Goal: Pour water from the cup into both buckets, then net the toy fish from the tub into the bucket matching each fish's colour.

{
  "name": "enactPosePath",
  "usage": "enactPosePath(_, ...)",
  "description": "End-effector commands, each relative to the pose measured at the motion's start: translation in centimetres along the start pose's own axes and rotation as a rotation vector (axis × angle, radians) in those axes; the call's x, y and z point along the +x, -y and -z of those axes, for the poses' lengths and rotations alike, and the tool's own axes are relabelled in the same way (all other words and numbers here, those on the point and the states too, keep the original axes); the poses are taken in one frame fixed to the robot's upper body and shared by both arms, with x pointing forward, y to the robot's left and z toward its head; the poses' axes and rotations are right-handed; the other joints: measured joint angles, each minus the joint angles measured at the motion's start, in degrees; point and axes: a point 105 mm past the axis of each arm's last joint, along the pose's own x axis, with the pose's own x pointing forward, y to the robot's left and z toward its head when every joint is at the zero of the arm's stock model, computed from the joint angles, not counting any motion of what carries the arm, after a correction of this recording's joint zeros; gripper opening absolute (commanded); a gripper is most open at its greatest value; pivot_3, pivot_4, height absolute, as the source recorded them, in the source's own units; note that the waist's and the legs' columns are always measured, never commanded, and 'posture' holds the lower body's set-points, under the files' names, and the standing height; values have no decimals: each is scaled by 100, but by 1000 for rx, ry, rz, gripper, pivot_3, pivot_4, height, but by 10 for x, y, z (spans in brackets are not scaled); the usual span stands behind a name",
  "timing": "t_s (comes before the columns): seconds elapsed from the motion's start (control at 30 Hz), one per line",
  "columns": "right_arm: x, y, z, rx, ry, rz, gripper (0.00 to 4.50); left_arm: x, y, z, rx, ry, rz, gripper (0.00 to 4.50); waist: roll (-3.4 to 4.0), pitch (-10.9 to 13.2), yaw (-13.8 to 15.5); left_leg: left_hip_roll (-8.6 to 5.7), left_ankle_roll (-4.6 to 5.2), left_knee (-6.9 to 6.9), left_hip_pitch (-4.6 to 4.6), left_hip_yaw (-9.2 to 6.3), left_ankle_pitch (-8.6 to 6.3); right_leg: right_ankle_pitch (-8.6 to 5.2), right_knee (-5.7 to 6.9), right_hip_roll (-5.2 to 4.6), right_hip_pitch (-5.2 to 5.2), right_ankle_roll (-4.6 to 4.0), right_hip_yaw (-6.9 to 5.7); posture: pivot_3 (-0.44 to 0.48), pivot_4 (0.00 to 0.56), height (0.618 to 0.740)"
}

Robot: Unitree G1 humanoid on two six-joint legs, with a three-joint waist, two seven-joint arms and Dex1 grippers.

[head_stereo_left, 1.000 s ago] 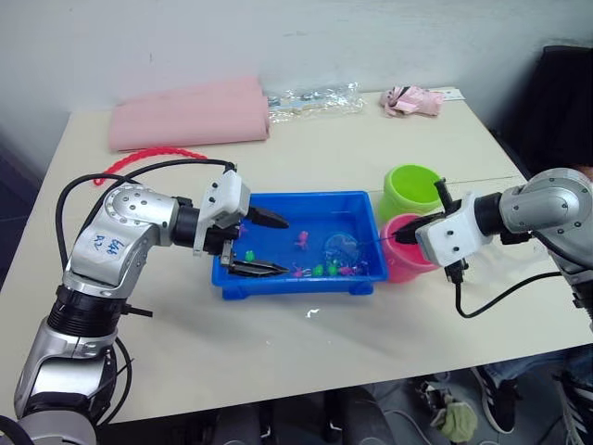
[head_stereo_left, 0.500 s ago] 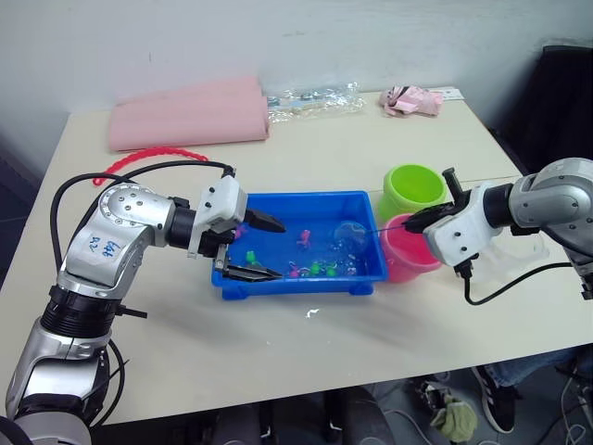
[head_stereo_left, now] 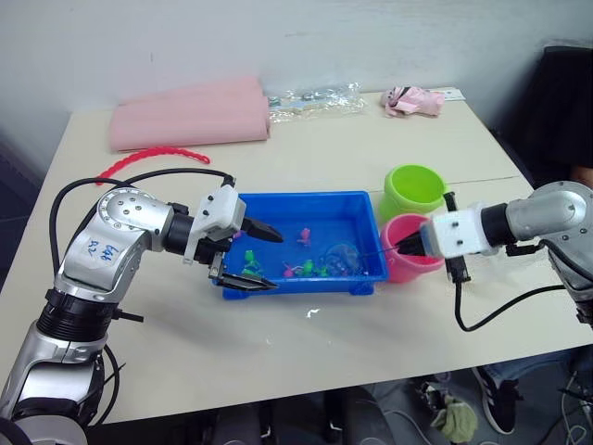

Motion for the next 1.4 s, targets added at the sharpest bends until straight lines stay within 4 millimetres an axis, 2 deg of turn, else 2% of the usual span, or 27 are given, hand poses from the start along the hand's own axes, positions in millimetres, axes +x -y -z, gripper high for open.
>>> enactPosePath(0.03,-15,-1,-2,171,2,27,0,-3,0,-9,58,-3,-1,4400,0,0,11,0,0,0,0,-1,0,0,0,0,0,0,0,0,150,738)
enactPosePath(0.2,-15,-4,-1,308,26,52,0,-3,-1,-7,56,-7,3,4400,0,0,19,-3,0,0,0,1,0,0,-1,1,0,0,0,0,150,738)
enactPosePath(0.33,-13,-3,1,343,26,81,0,-5,2,6,63,-67,21,4400,0,0,19,-8,0,0,0,3,0,0,-1,1,0,0,0,0,150,738)
enactPosePath(0.43,-11,1,4,211,-11,117,0,-8,3,17,72,-114,24,4400,0,0,17,-11,0,-1,0,4,0,0,-2,2,-1,0,-1,0,150,738)
enactPosePath(0.53,-9,4,2,-9,-56,125,0,-9,5,17,64,-109,30,4400,0,0,18,-12,0,-1,0,5,0,0,-2,2,-1,0,-1,0,150,738)
enactPosePath(0.77,-1,-1,-19,-384,-5,77,0,-11,2,11,67,-94,25,4400,0,0,10,-9,-1,-3,-1,23,-1,0,-4,2,-2,0,-1,0,150,738)
enactPosePath(1.0,12,-9,-29,-430,71,58,0,-12,1,8,66,-87,26,4400,0,0,-10,-5,-1,-3,0,21,-1,0,-4,3,-1,0,-1,0,150,738)
enactPosePath(1.07,14,-5,-28,-465,61,80,0,-12,1,7,65,-86,24,4400,0,0,-9,-5,-1,-3,0,20,0,0,-3,3,-2,0,0,0,150,738)
enactPosePath(1.2,14,7,-21,-418,33,112,0,-12,2,7,62,-84,23,4400,0,0,-18,-4,-1,-1,1,18,0,0,-2,3,-1,0,0,0,150,738)
enactPosePath(1.4,15,19,-10,-502,-36,144,0,-12,4,6,59,-82,24,4400,0,0,-15,-2,-1,-1,1,18,0,0,-1,2,-2,0,1,0,150,738)
